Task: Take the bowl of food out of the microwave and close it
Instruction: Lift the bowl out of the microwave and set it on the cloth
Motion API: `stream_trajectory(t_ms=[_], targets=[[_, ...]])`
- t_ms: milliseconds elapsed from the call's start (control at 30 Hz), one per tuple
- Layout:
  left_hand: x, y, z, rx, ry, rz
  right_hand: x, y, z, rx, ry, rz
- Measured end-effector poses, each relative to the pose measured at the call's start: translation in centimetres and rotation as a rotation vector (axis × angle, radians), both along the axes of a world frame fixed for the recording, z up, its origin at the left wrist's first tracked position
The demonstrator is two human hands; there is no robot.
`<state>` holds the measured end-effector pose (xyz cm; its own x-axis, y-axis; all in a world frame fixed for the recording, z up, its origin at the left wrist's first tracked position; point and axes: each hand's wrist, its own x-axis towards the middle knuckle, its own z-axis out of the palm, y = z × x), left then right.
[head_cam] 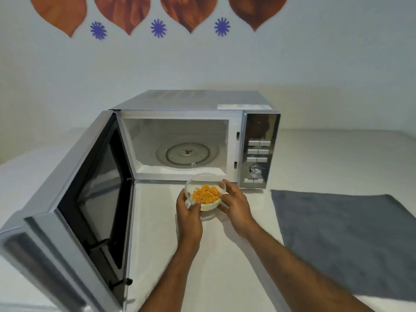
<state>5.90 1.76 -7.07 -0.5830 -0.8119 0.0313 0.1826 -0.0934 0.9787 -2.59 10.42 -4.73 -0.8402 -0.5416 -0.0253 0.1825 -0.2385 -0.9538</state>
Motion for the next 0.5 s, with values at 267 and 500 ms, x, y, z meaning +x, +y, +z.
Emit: stream_trajectory(t_ms=[267, 500], targets=[[0.5, 4.2, 0.2, 0.019, -0.074, -0.216, 2.1, 6.0, -1.6, -0.04, -0.051, -0.148], [-2.6, 10.5, 0.3, 0.013, -0.065, -0.435, 1.1, 13.8, -1.6, -0.007, 0.018, -0.327]])
